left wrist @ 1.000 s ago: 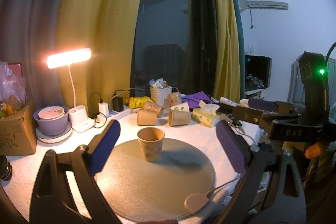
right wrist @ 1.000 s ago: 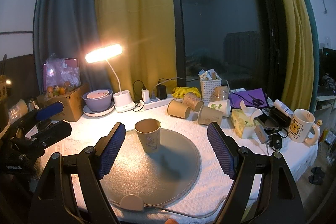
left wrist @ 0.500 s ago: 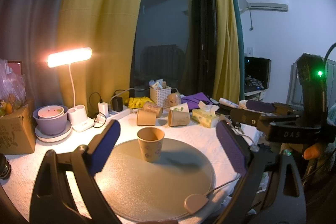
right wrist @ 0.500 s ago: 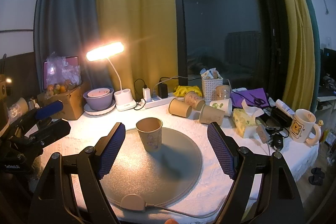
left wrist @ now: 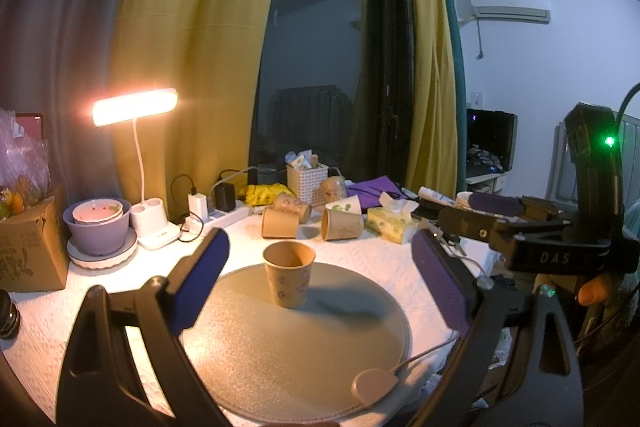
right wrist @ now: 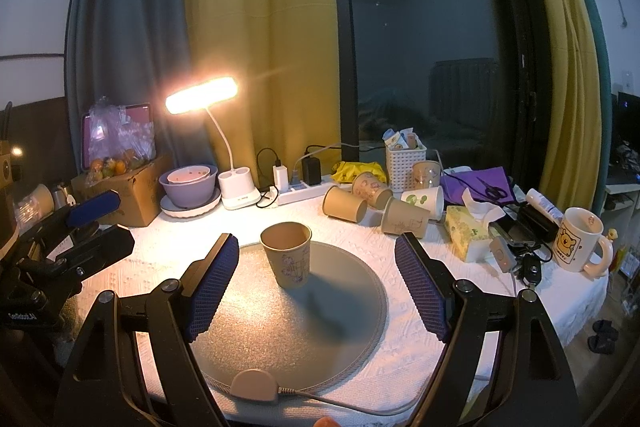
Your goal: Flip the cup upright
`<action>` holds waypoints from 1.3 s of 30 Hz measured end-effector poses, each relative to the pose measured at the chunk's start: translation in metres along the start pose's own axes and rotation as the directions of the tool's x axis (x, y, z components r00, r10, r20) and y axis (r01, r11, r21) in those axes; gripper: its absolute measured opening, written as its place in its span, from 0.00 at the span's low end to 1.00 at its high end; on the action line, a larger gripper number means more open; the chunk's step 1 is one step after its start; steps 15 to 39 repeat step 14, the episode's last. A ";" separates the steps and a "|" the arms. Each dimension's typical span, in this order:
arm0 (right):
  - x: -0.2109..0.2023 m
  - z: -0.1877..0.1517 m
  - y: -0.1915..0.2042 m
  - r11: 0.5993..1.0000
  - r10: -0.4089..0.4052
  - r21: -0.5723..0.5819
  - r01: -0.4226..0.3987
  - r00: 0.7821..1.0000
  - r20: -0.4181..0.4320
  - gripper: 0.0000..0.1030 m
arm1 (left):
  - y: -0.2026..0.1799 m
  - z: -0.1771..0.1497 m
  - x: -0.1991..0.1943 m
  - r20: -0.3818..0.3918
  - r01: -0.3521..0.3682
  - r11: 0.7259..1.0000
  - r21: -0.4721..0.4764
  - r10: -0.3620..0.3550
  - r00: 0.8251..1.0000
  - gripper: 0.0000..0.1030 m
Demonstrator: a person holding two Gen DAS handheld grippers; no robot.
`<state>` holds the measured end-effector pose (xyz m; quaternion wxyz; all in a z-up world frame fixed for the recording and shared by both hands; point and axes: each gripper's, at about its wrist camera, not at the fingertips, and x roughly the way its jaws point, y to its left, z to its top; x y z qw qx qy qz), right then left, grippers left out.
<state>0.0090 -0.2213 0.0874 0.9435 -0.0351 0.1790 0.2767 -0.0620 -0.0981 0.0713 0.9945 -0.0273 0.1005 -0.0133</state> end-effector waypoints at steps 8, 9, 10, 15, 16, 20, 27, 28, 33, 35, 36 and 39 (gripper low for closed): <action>0.000 0.000 0.001 1.000 0.000 0.000 0.000 1.000 0.000 0.81 | 0.001 0.000 0.000 0.000 0.001 1.000 0.000 -0.001 1.000 0.91; 0.000 0.001 0.000 1.000 -0.001 0.000 0.001 1.000 0.000 0.81 | 0.000 0.000 0.000 0.000 0.001 1.000 0.001 -0.001 1.000 0.91; 0.000 0.001 0.000 1.000 -0.001 0.000 0.001 1.000 0.000 0.81 | 0.001 0.000 0.000 0.001 0.001 1.000 0.000 -0.001 1.000 0.91; 0.001 0.001 0.000 1.000 0.000 0.001 0.000 1.000 -0.002 0.81 | 0.000 -0.001 -0.001 0.007 0.000 1.000 -0.002 0.000 1.000 0.91; 0.001 0.001 0.000 1.000 0.000 0.001 0.000 1.000 -0.002 0.81 | 0.000 -0.001 -0.001 0.007 0.000 1.000 -0.002 0.000 1.000 0.91; 0.001 0.001 0.000 1.000 0.000 0.001 0.000 1.000 -0.002 0.81 | 0.000 -0.001 -0.001 0.007 0.000 1.000 -0.002 0.000 1.000 0.91; 0.001 0.001 0.000 1.000 0.000 0.001 0.000 1.000 -0.002 0.81 | 0.000 -0.001 -0.001 0.007 0.000 1.000 -0.002 0.000 1.000 0.91; 0.001 0.001 0.000 1.000 0.000 0.001 0.000 1.000 -0.002 0.81 | 0.000 -0.001 -0.001 0.007 0.000 1.000 -0.002 0.000 1.000 0.91; 0.001 0.001 0.000 1.000 0.000 0.001 0.000 1.000 -0.002 0.81 | 0.000 -0.001 -0.001 0.007 0.000 1.000 -0.002 0.000 1.000 0.91; 0.001 0.001 0.000 1.000 0.000 0.001 0.000 1.000 -0.002 0.81 | 0.000 -0.001 -0.001 0.007 0.000 1.000 -0.002 0.000 1.000 0.91; 0.001 0.001 0.000 1.000 0.000 0.001 0.000 1.000 -0.002 0.81 | 0.000 -0.001 -0.001 0.007 0.000 1.000 -0.002 0.000 1.000 0.91; 0.001 0.001 0.000 1.000 0.000 0.001 0.000 1.000 -0.002 0.81 | 0.000 -0.001 -0.001 0.007 0.000 1.000 -0.002 0.000 1.000 0.91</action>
